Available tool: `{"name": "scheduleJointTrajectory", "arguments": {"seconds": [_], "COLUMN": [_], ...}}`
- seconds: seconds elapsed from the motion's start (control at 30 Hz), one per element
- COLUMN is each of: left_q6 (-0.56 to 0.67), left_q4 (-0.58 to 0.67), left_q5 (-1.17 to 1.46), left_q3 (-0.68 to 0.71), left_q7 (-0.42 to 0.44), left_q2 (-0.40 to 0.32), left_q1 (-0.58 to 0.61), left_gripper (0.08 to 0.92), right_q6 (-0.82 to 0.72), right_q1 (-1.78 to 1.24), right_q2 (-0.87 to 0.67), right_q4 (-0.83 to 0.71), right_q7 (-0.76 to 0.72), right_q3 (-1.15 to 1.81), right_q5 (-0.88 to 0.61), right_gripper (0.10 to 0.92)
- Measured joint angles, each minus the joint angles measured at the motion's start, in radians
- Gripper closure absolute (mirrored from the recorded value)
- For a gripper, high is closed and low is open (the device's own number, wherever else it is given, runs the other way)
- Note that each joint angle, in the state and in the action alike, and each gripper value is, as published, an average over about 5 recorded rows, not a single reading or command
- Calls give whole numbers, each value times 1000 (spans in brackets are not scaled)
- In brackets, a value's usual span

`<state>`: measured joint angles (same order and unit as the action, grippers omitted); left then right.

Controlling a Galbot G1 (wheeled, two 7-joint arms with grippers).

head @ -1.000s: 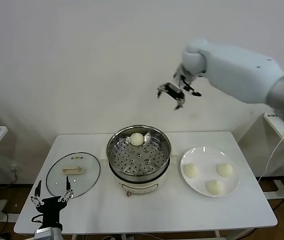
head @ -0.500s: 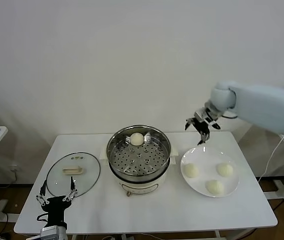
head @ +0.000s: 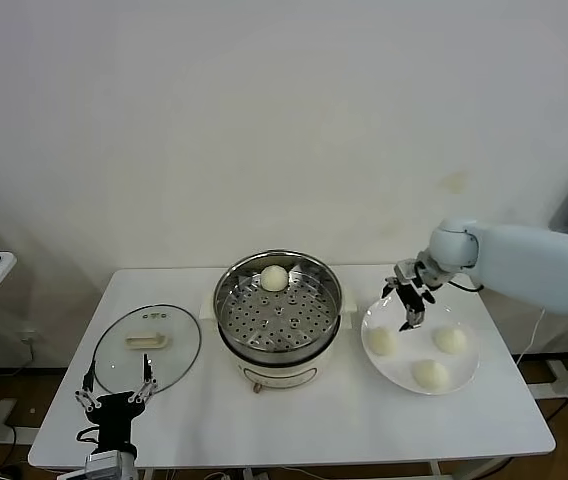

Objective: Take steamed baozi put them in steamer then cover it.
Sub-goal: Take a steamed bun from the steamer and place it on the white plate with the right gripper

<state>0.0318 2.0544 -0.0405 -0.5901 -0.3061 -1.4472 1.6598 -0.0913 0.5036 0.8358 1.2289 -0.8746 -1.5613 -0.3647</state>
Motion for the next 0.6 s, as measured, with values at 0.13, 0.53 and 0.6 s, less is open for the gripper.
{"name": "scheduleJointTrajectory", "arguments": {"seconds": [0.13, 0.53, 0.6], "left_q6": [0, 1, 1], "left_q4": [0, -1, -1], "left_q5": [0, 2, 3], "left_q3": [-1, -7, -9], "left_q7": [0, 0, 0], "left_q2": [1, -2, -2], "left_q1": [-1, -2, -1], "left_gripper": [177, 177, 177], "right_q6": [-15, -31, -31], "right_q1": [-37, -130, -145], "right_q2": [5, 33, 38], "right_q4": [-10, -70, -82], "right_q7": [1, 6, 8], "right_q3": [17, 80, 92], "right_q5": [0, 32, 39], "right_gripper": [203, 203, 203]}}
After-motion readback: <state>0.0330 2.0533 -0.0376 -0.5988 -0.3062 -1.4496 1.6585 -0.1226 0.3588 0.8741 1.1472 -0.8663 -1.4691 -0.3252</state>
